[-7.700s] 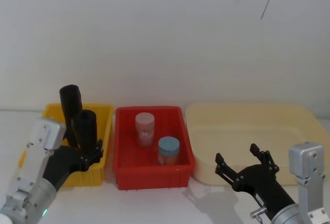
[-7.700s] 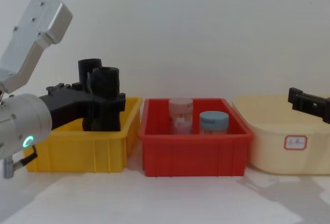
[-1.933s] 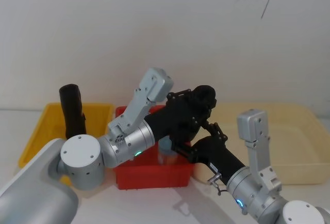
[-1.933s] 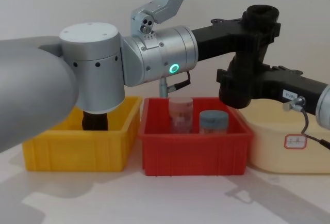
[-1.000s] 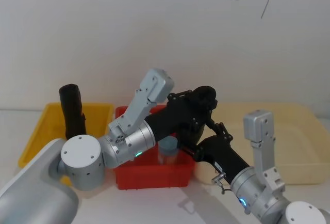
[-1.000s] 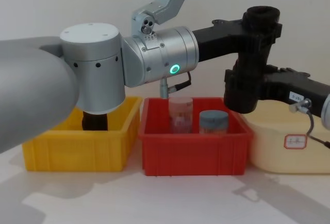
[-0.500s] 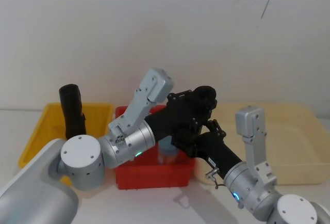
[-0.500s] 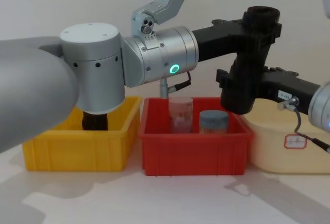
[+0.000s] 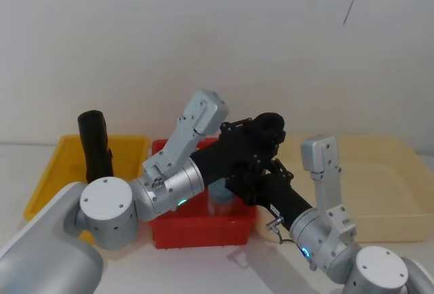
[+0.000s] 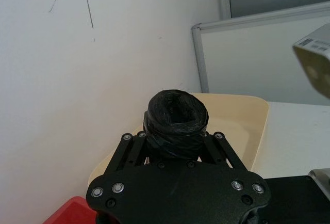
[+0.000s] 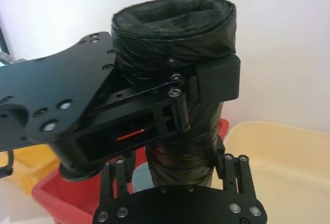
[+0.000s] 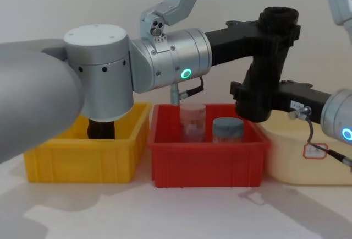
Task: Pick up the garbage bag with the one hand and transfer it to the other hand.
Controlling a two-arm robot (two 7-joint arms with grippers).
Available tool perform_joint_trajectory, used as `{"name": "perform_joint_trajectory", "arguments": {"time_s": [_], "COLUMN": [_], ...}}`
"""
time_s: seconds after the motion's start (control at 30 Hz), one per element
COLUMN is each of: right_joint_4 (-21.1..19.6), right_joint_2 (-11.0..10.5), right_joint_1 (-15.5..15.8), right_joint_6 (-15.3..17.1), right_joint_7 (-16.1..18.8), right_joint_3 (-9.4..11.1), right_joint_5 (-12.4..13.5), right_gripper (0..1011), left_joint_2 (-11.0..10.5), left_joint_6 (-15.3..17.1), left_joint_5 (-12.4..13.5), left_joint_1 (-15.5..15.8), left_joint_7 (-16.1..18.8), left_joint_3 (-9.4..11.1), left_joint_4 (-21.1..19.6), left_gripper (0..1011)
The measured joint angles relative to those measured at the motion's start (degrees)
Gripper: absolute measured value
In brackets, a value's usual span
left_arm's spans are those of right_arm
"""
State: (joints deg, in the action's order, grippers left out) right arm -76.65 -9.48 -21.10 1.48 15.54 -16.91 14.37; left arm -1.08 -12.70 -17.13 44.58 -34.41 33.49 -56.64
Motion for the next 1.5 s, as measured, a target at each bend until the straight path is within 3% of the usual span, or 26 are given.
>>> {"name": "perform_joint_trajectory", "arguments": {"time_s": [0.37, 0.63, 0.8, 1.0, 1.13, 1.27, 1.4, 1.5], "right_joint_4": [0.2, -0.2, -0.7, -1.3, -1.5, -1.6, -1.8, -1.8], "right_joint_2": [0.3, 0.5, 0.5, 0.5, 0.4, 0.3, 0.1, -0.2], "right_joint_1": [-0.2, 0.2, 0.4, 0.6, 0.6, 0.6, 0.5, 0.3], "right_joint_6": [1.2, 1.4, 1.6, 1.8, 2.0, 2.3, 2.6, 2.9], "right_joint_7": [-0.6, -1.0, -1.4, -2.0, -2.4, -3.1, -4.2, -5.1], "right_joint_3": [0.3, 0.9, 1.4, 2.3, 3.0, 4.2, 5.7, 6.9], "right_joint_5": [-0.4, -0.3, -0.1, 0.3, 0.6, 1.0, 1.2, 1.3], "right_gripper": [578, 557, 557, 557, 557, 557, 557, 557], "left_joint_2": [0.0, 0.0, 0.0, 0.0, 0.0, 0.0, 0.0, 0.0], "left_joint_6": [0.0, 0.0, 0.0, 0.0, 0.0, 0.0, 0.0, 0.0], "left_joint_5": [0.0, 0.0, 0.0, 0.0, 0.0, 0.0, 0.0, 0.0], "left_joint_1": [0.0, 0.0, 0.0, 0.0, 0.0, 0.0, 0.0, 0.0], "left_joint_7": [0.0, 0.0, 0.0, 0.0, 0.0, 0.0, 0.0, 0.0], "left_joint_3": [0.0, 0.0, 0.0, 0.0, 0.0, 0.0, 0.0, 0.0], "left_joint_4": [0.0, 0.0, 0.0, 0.0, 0.0, 0.0, 0.0, 0.0], "left_gripper": [359, 359, 453, 688, 766, 906, 1001, 1001]}}
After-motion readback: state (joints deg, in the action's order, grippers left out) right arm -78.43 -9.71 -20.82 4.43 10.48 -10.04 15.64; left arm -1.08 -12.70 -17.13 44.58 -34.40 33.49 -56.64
